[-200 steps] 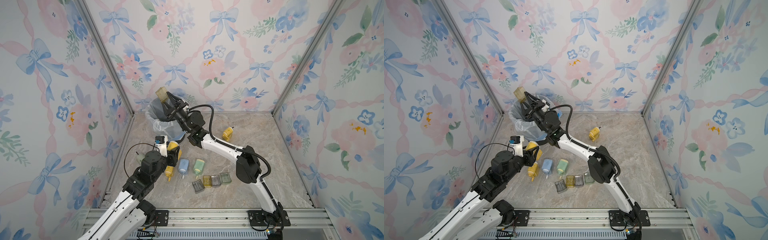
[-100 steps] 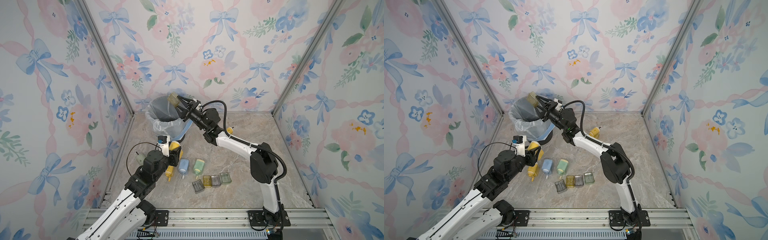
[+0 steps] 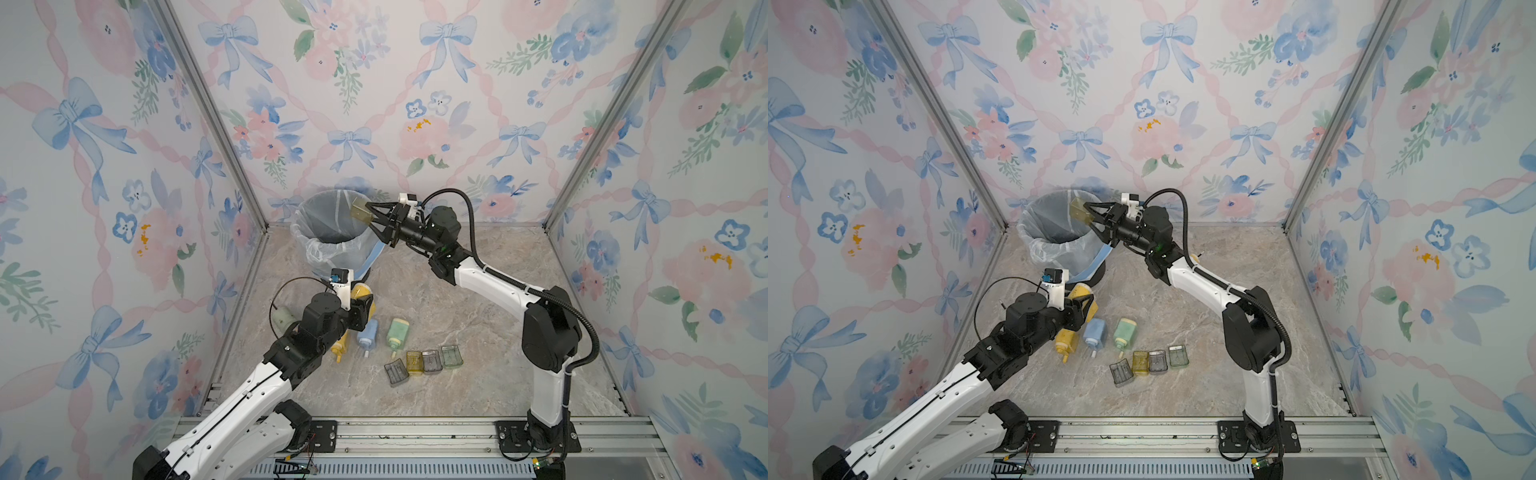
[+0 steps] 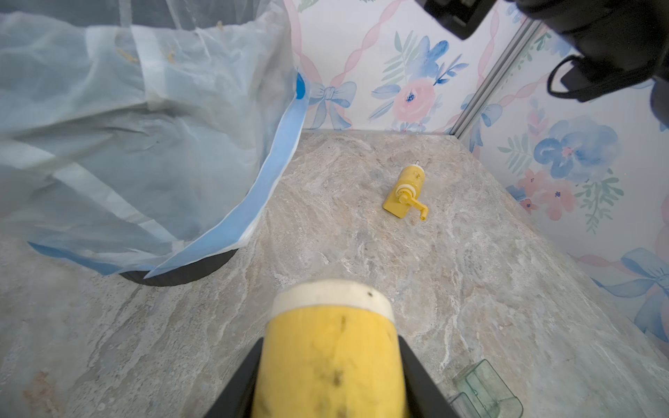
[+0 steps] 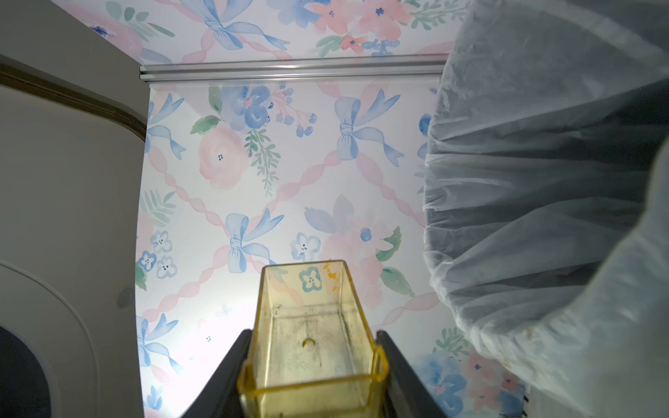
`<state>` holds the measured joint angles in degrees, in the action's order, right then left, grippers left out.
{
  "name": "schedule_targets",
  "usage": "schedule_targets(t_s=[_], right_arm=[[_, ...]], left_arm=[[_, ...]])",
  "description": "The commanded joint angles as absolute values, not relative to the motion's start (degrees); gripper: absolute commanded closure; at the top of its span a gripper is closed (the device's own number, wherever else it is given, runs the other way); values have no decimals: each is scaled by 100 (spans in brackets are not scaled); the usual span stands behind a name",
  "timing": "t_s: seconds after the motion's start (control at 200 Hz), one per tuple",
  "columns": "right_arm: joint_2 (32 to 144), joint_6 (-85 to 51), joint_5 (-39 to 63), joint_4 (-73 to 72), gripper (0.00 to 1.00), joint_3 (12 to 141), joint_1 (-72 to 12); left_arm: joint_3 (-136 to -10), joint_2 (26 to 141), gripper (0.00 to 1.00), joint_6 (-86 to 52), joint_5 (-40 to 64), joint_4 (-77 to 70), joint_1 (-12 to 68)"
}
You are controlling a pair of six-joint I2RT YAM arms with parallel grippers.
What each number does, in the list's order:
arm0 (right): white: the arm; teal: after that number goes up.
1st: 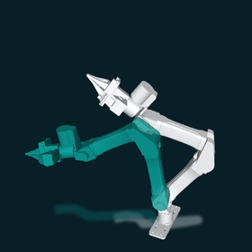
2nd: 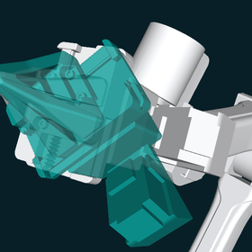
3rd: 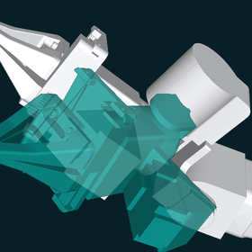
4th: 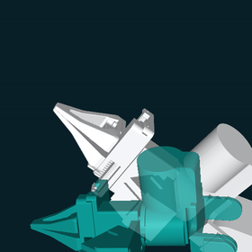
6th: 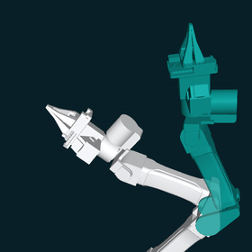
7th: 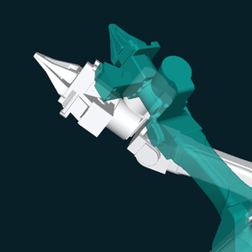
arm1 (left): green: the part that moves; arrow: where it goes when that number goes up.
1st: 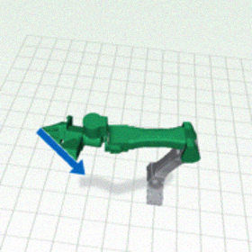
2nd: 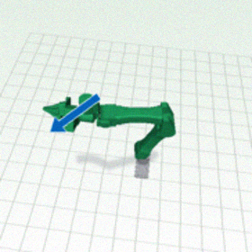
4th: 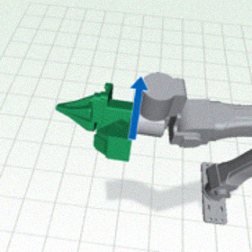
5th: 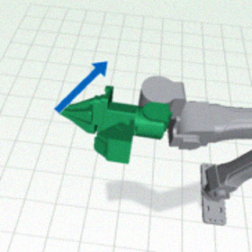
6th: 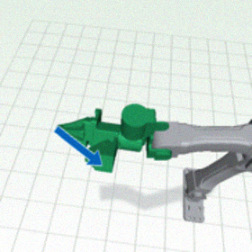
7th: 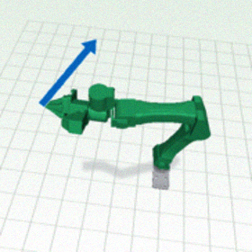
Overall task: Take out the pencil sharpener tray and clean the shavings
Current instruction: Pour the shavings into the trash bin.
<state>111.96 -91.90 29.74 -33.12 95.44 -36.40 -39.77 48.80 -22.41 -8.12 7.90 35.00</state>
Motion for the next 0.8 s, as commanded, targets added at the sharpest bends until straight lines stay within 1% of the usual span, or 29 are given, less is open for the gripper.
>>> schedule_targets(t_s=[0.0, 0.23, 0.375, 0.65, 0.69, 0.795], right_arm=[[10840, -7982, 3311, -2557, 61, 9532, -3433], [10690, -6859, 3442, -1838, 61, 9515, -3197], [10469, -6431, 3585, -1862, 61, 9242, -3039], [9518, -5230, 3333, -1341, 60, 8294, -2706], [9204, -5063, 3243, -1246, 59, 8145, -2671], [8841, -4744, 3187, -1066, 58, 7808, -2570]], left_arm=[[-4344, 5073, 100, -2226, -916, 363, 3592], [-4404, 5715, 100, -2353, -880, -247, 3962], [-4453, 6121, 100, -2346, -964, -644, 4241], [-4535, 6631, 100, -2417, -1003, -1114, 4539], [-4544, 6721, 100, -2417, -1036, -1156, 4613], [-4578, 6970, 100, -2435, -1097, -1260, 4790]])
